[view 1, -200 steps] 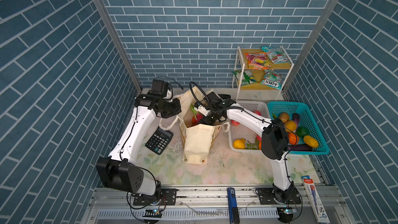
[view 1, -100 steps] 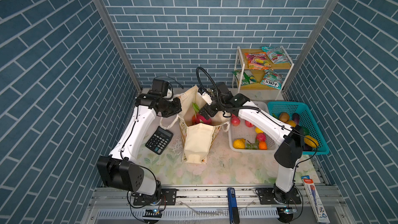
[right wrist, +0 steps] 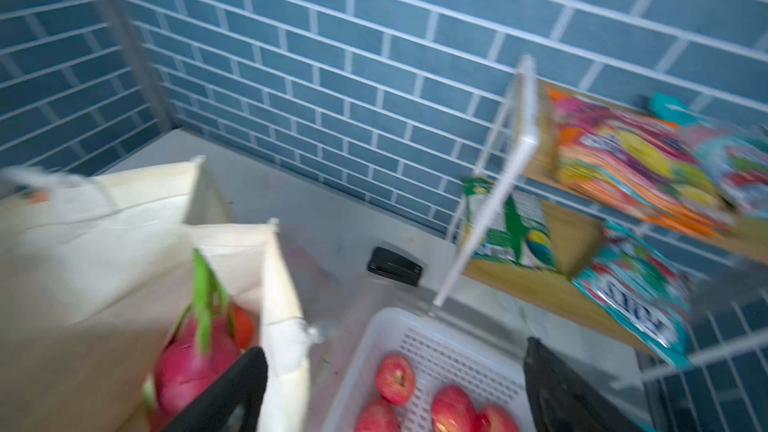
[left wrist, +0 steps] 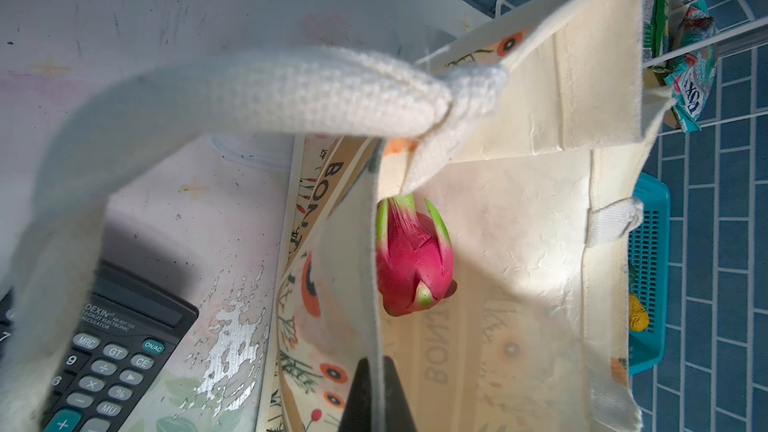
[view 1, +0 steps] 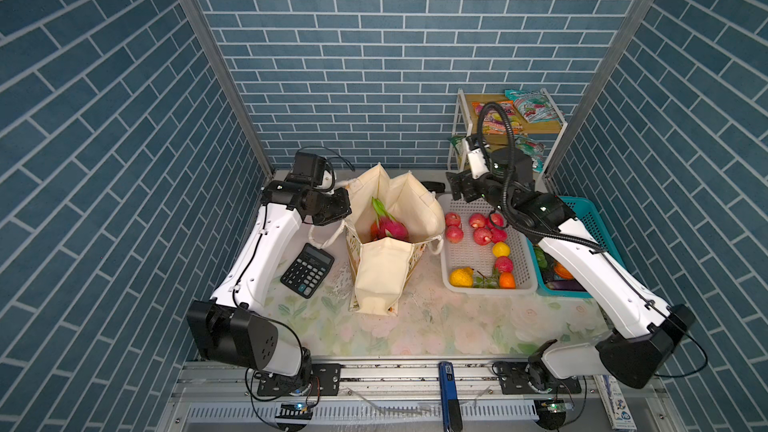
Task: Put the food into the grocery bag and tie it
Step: 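Withdraw the right gripper from the bag toward the teal basket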
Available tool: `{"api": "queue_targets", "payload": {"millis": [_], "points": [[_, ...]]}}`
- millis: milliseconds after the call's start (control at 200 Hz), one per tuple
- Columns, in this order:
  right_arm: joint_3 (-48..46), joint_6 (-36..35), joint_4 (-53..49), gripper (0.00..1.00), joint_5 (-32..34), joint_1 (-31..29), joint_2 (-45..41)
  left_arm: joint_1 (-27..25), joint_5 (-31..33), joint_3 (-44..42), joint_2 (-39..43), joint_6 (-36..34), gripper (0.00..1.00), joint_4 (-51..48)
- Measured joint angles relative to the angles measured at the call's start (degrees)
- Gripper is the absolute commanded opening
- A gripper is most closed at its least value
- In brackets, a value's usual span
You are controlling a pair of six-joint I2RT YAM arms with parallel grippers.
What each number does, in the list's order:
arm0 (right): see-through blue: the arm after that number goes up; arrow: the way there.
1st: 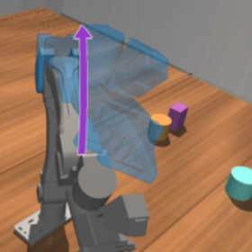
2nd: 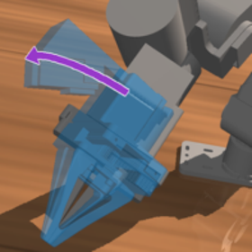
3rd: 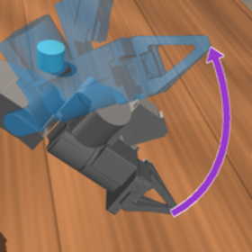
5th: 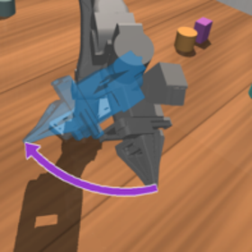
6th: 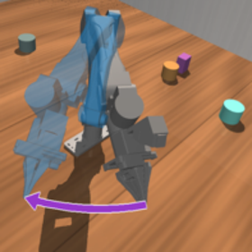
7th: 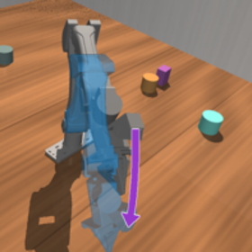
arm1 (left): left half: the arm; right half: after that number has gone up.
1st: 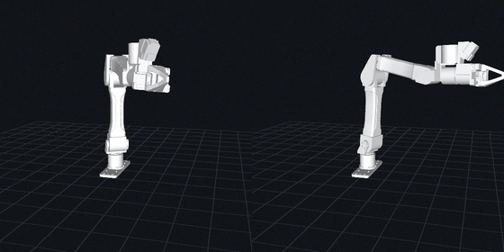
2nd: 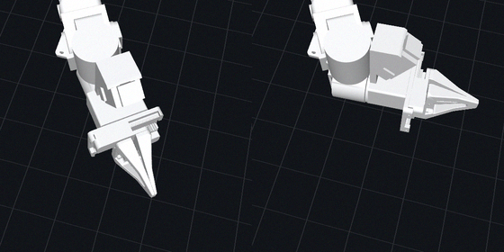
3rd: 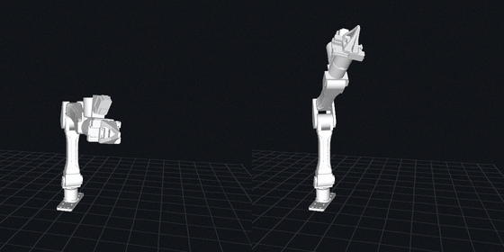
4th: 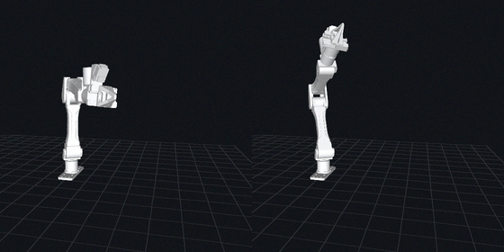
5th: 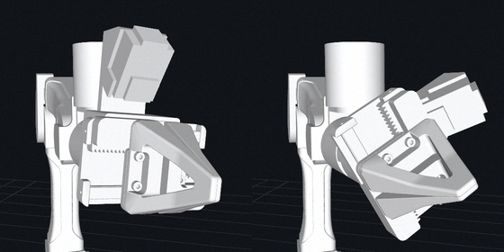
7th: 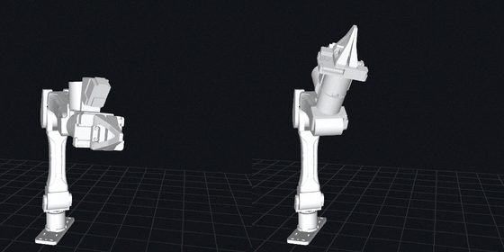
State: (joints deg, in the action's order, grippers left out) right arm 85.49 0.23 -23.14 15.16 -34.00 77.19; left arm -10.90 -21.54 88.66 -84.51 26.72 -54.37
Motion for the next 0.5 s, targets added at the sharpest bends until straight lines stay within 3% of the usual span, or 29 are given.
{"api": "queue_targets", "payload": {"millis": [245,500], "points": [[-12.0,11.7,-5.4,0.94,11.5,12.4,-12.7,0.0,-0.5,-0.6,0.6,-0.8,0.0,0.2],[-17.5,26.3,-17.4,0.92,15.1,22.6,-17.6,0.0,-0.8,-1.2,1.1,-1.0,0.0,0.4]]}}
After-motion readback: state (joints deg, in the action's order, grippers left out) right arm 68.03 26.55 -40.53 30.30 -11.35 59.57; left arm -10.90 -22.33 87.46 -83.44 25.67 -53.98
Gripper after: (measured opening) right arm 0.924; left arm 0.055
